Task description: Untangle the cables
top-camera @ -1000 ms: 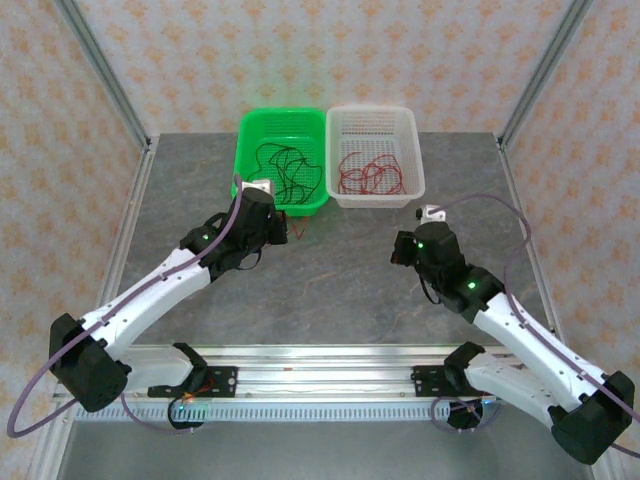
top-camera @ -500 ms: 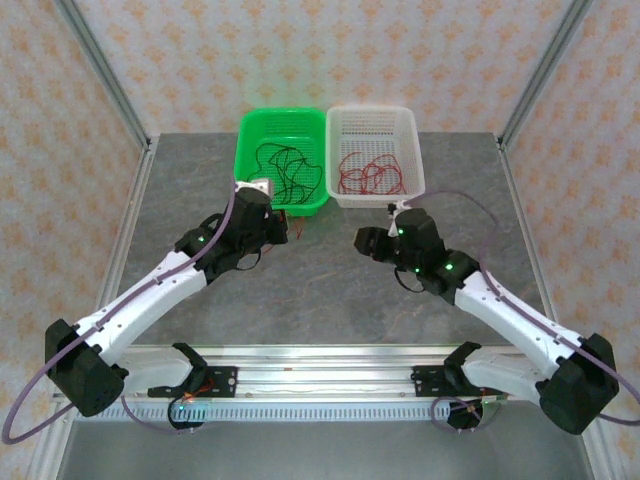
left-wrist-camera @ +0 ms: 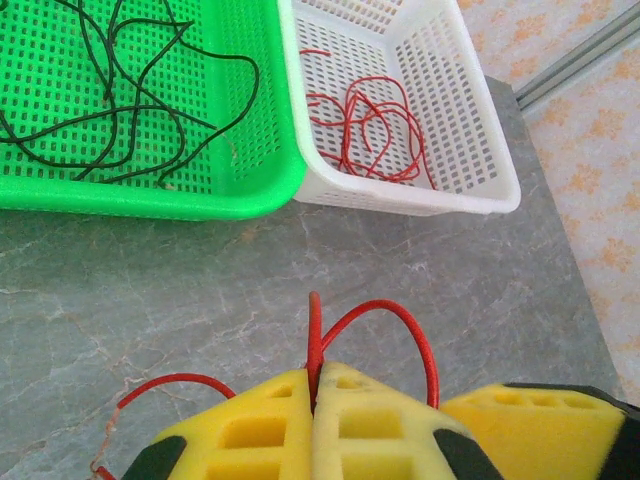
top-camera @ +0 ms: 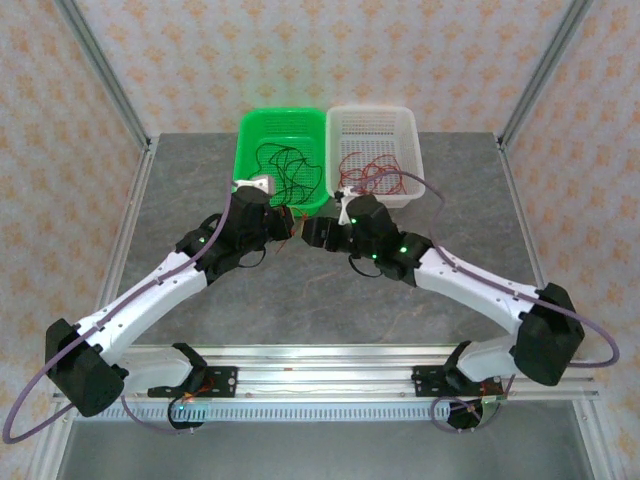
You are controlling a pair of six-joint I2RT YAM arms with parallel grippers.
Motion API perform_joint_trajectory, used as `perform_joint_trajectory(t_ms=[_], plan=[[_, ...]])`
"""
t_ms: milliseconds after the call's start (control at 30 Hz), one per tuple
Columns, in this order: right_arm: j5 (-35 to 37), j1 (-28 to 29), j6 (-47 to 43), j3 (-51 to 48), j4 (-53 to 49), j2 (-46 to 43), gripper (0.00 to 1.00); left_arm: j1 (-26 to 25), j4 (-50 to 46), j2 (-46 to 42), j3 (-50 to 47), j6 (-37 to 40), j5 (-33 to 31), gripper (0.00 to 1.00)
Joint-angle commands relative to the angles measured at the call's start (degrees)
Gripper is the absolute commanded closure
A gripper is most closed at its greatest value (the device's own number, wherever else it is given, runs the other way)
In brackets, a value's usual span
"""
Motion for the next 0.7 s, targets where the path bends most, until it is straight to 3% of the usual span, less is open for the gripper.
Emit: perform_joint_trajectory(t_ms=[0,233,433,533,667], plan=[[4.4,0.3,-2.6,2.9,-0.7,1.8,0.44,0.2,1.6,0.2,0.2,-0.9,0.9,1.00],[6.3,0.7,-3.3,5.0,-1.1,4.6,0.48,0.2,1.5,-0.4,-0.1,-1.0,0.8,1.00],[9.9,0.7,-4.0,6.5,-2.4,7.4,0.59,0.2,1.2,-1.4,0.1,-1.1,0.9,1.00],[12.8,0.8,-4.2,7.1,-3.1,8.3,0.71,0.2,0.8,-2.0,0.3,-1.1,0.8,1.00],[19.8,0.7,-6.0,7.1,-5.6,8.0,0.96,0.3,-0.9,-3.4,0.9,-0.7,-0.7,1.00]])
